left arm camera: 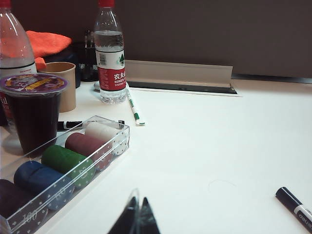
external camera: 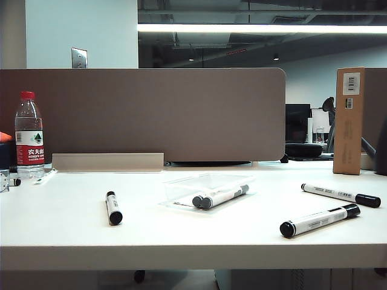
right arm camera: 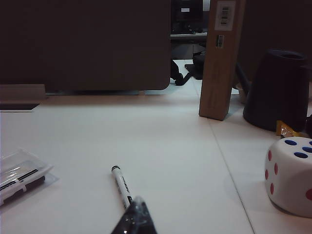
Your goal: Pick up the markers scattered on the table and put them into the packaging box, making sure the markers fit the shape of the box's grooves.
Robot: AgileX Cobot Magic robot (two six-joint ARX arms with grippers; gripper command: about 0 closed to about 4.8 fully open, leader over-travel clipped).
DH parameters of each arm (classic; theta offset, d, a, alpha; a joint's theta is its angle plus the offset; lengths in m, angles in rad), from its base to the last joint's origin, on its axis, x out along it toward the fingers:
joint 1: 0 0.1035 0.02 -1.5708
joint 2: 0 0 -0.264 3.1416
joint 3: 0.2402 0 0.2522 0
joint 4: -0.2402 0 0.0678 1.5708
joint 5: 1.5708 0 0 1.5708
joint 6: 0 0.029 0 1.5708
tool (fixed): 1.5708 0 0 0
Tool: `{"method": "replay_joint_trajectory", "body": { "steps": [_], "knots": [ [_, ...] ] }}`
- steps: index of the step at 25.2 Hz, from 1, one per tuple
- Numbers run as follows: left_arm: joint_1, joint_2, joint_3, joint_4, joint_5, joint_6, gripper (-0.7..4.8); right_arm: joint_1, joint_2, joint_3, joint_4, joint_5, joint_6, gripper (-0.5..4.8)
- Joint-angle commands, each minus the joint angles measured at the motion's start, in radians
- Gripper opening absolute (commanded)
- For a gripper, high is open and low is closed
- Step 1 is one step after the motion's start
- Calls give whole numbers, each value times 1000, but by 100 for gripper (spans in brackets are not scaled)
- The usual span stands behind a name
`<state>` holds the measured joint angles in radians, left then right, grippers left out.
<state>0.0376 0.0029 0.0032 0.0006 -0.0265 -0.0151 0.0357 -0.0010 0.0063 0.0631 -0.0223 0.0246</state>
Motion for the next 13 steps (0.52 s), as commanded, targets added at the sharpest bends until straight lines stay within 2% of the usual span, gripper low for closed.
{"method": "replay_joint_trajectory", "body": {
  "steps": [1, 6, 8, 11, 13],
  "knots": [
    [-1, 0, 4, 8, 4, 7, -5, -1, -1, -5, 15, 1, -2, -5],
    [-1, 0, 4, 8, 4, 7, -5, -1, -1, -5, 12, -6, -1, -5],
    [-1, 0, 4, 8, 4, 7, -5, -1, -1, -4, 25, -49, 112, -6],
    [-1, 0, 4, 9, 4, 7, -5, 0, 1, 10, 96, -45, 275, -6],
    [-1, 0, 4, 12, 5, 1, -5, 0, 11, 58, 34, -17, 282, -6]
  ]
}}
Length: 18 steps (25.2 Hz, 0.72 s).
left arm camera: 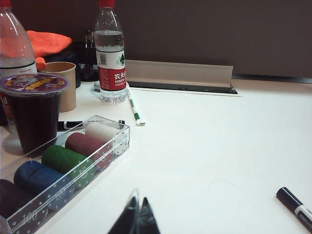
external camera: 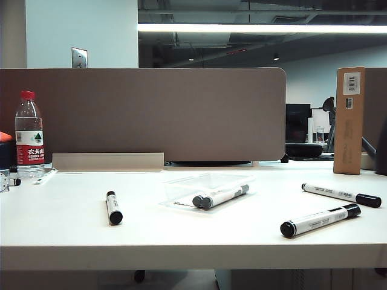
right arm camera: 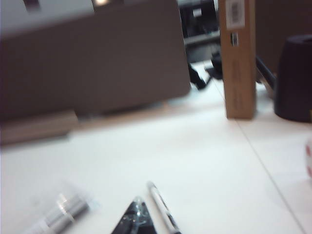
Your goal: Pick up the markers scattered on the table and put them into the packaging box, making sure the markers fit the shape of the box's grooves.
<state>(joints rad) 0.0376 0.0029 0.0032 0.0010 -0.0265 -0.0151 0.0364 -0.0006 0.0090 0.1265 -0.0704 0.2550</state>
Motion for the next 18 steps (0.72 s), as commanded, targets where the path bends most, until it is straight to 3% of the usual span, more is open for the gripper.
{"method": "replay_joint_trajectory", "body": {
  "steps": [1, 7, 9, 11, 13, 15, 18],
  "knots": [
    [-1, 0, 5, 15, 6, -14, -5, 0, 23, 85, -71, 51, 52, -6],
    [-1, 0, 5, 39, 38, -263, -6, 0, 269, 283, -162, 66, 51, -6],
    [-1, 3, 8, 6, 51, -310, -6, 1, 417, 380, -191, 51, 50, -6],
    [-1, 34, 20, -83, 174, -315, -6, 1, 618, 526, -273, -19, 16, -6],
    [-1, 125, 43, -132, 363, -314, -6, 6, 850, 703, -401, -97, -48, -5],
    [-2, 187, 69, -136, 422, -312, -6, 8, 963, 790, -476, -136, -103, -6],
    [-4, 380, 196, -166, 521, -290, -5, 14, 1216, 991, -676, -171, -287, 1]
  ]
}}
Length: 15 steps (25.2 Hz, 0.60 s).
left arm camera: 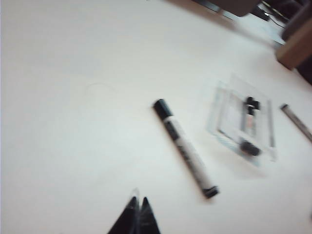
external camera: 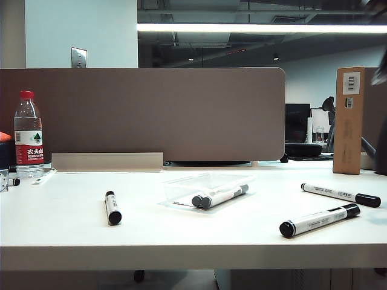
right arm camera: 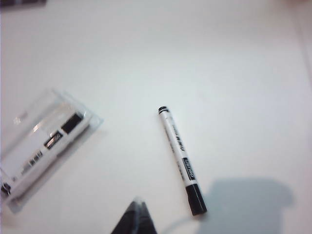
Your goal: Pick up the markers scattered on the table and put them into the packaging box, making sure the markers fit the shape of the box's grooves.
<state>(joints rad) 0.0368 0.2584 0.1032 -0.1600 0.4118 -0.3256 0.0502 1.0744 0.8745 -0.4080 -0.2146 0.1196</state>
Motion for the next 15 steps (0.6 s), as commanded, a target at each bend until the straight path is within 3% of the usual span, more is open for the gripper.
{"method": "replay_joint_trajectory", "body": {
  "steps": [1, 3, 5, 7, 9, 10, 11, 13, 15],
  "knots": [
    [-13, 232, 174, -56, 114, 56, -5, 0, 221, 190, -207, -28, -191, 1],
    [-36, 354, 261, -118, 152, 100, -6, 0, 301, 252, -259, -26, -207, 16],
    [-103, 533, 386, -190, 193, 131, -6, 0, 397, 319, -306, -24, -207, 98],
    [-200, 695, 508, -262, 191, 172, -6, 1, 472, 364, -323, -24, -207, 120],
    [-316, 824, 615, -323, 136, 198, -6, 11, 529, 385, -320, -24, -238, 161],
    [-385, 880, 664, -346, 60, 199, -6, 11, 559, 388, -318, -24, -267, 239],
    [-425, 905, 688, -359, 6, 199, -6, 11, 576, 389, -316, -24, -278, 276],
    [-508, 953, 736, -379, -99, 204, -6, 11, 629, 389, -308, -24, -285, 285],
    [-547, 967, 759, -379, -132, 207, -5, 11, 678, 389, -281, 6, -285, 285]
  ]
}}
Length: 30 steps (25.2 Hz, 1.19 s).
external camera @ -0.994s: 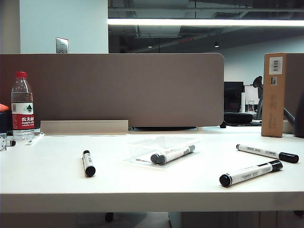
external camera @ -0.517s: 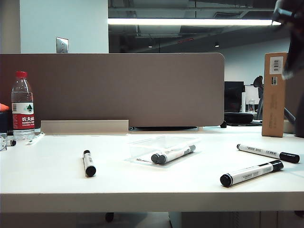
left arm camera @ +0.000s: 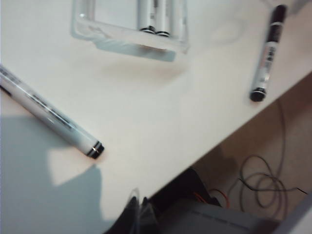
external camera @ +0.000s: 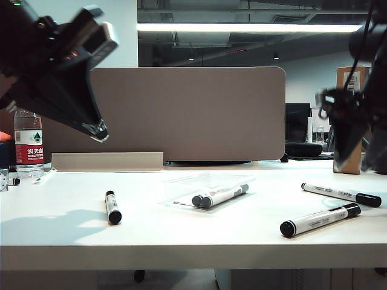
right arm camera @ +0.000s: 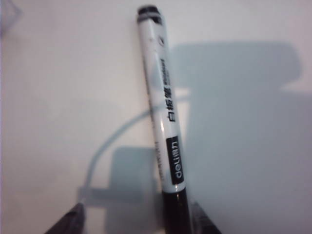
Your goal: Pick up the markers scattered on the table and put them into the packaging box, making sure the markers fit the shape of the box's grooves.
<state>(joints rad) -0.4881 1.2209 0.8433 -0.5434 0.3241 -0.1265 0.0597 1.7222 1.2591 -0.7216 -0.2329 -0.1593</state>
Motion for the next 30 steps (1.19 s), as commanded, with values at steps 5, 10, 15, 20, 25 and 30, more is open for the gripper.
{"method": "replay_joint_trajectory", "body": {
  "steps": [5, 10, 15, 20, 25, 30],
  "knots": [
    [-22, 2, 31, -45, -82, 7, 2, 2, 121, 5, 117, 39, -25, 284],
    [-21, 2, 31, -85, -140, 23, 9, 18, 175, 5, 116, 113, -25, 179],
    [-22, 2, 31, -87, -213, 65, 21, 36, 180, 13, 116, 129, -24, -4],
    [-22, 2, 31, -97, -236, 75, 22, 54, 180, 115, 11, -23, 89, -4],
    [-22, 2, 31, -97, -239, 104, 22, 118, 171, 274, -51, -176, 217, -4],
    [-21, 2, 31, -79, -400, 248, 22, 240, 168, 288, 37, -388, 591, -4]
  ]
}}
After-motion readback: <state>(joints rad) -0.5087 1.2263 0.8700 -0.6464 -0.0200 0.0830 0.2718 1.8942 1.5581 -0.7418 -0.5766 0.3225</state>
